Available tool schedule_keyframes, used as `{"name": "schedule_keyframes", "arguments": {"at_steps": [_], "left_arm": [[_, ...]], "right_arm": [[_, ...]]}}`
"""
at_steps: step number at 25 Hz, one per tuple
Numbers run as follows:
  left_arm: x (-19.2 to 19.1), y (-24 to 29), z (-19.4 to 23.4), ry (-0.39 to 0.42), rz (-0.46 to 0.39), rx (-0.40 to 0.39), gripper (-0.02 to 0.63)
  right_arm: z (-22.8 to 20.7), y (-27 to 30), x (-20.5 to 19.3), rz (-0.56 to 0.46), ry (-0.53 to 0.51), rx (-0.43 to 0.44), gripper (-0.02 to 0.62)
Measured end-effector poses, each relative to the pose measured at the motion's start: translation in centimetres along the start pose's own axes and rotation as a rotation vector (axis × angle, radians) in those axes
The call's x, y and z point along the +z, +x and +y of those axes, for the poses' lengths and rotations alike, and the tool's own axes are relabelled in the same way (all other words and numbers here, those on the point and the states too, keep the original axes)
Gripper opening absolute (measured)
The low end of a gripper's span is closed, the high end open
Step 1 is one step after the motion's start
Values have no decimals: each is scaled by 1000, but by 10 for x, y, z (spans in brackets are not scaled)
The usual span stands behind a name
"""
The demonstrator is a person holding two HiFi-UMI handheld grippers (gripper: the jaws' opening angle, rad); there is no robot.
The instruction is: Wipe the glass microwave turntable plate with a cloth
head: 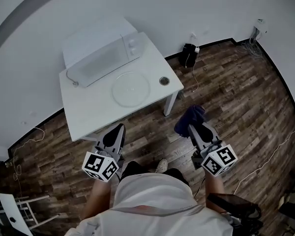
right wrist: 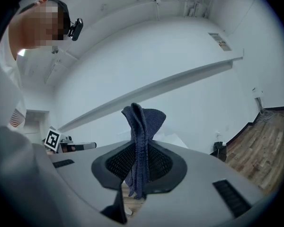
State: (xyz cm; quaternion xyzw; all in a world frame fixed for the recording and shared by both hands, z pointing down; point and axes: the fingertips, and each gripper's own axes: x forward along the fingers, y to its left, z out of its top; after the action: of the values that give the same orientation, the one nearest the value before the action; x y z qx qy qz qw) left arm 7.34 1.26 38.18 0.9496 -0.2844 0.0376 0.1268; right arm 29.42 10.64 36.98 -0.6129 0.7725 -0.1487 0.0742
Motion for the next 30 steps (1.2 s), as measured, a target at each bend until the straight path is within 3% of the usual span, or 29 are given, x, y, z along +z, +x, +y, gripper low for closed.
{"name": "schedule_keyframes", "arguments": {"at_steps": [4, 8, 18, 30], "left_arm": [[3, 4, 17, -4, 8, 72, 9], [5, 16, 41, -6, 8, 96, 9], [24, 51, 112, -31, -35, 79, 11], [31, 50, 247, -61, -19, 89, 9]], "right_arm": [[0, 29, -11, 28, 39, 81, 63], [0, 62, -14, 46, 43, 123, 63], [-3, 136, -2, 90, 1, 106, 63], [53, 282, -16, 170, -6, 156, 63]]}}
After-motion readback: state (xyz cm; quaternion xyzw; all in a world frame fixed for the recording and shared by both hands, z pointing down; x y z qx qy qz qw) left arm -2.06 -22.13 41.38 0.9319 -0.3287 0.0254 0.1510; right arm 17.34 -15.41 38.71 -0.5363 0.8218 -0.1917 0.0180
